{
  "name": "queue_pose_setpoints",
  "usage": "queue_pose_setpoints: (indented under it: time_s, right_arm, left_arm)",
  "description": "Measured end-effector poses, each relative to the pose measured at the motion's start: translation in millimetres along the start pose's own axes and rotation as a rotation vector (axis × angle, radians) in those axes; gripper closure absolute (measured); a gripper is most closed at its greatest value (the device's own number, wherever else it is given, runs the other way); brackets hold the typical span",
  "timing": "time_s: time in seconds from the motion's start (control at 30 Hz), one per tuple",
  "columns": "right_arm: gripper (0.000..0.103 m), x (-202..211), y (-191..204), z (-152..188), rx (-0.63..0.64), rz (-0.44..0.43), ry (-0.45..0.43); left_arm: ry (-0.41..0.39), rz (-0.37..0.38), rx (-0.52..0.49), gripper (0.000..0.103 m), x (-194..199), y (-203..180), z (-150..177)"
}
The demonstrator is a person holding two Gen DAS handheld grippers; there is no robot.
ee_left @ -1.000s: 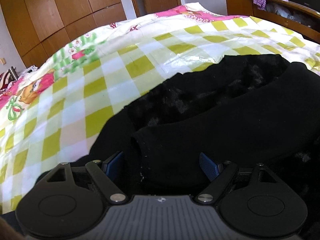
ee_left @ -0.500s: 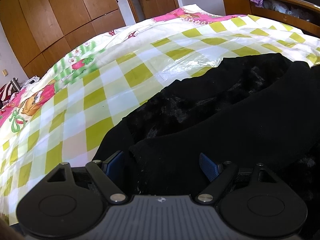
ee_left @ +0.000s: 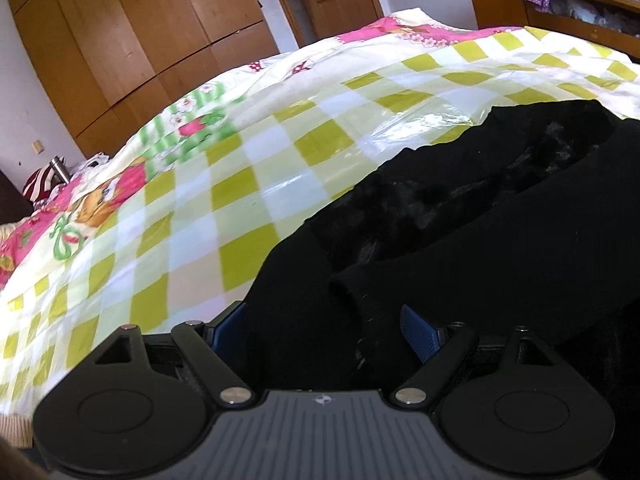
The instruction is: Fold small clothes
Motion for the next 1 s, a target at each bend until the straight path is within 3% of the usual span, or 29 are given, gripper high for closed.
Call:
queue_pose_setpoints:
  time_s: [0.13,0.2,0.27,0.33,0.37,0.5,0.6,0.73,1.0]
  right_arm:
    - [0.082,15,34,14,0.128,-0.025,-0.040]
    - [0.082,-3,32,21,0.153,0.013,0.041]
    - [0.087,-22,20,29,0.099,0.044,0.148]
    - [0.086,-12,23,24,0.103,0.053,0.123]
    - [0.079,-4,29,20,0.120,0.056,0.093]
    - [0.080,26,73,10,0.202,0.004,-0.012]
    - [0.080,38,120,6,0.284,-0.082,-0.046]
    - [0.080,48,191,9,0.389,-0.238,-0.052]
    - [0.080,80,359,35,0.641,-0.555,-0.084]
  left_arm:
    - [0.006,0.000,0.041,0.007,4,14,9]
    - [0.026,0.023,0.072,0.007,4,20,15]
    - [0.027,0.040,0.106,0.007,9,25,17]
    - [0.015,0.042,0.128,0.007,16,29,18]
    - [0.011,0.044,0.139,0.007,20,30,18]
    - [0.009,0.058,0.178,0.007,35,38,24]
    - [-0.001,0.015,0.204,0.008,50,55,35]
    - [0.016,0.011,0.324,0.008,68,96,62]
    - [0.097,-0.174,0.527,0.008,98,192,147]
Point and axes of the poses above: each gripper's, at about its wrist camera, not at the fingertips, and x roughly against the way its jaws point, y to its left, z to its underside, the point moved 5 cm from there along -x, roughly the way its jaws point, and after that the axes turned 1 degree about y, right-handed, at the moved point
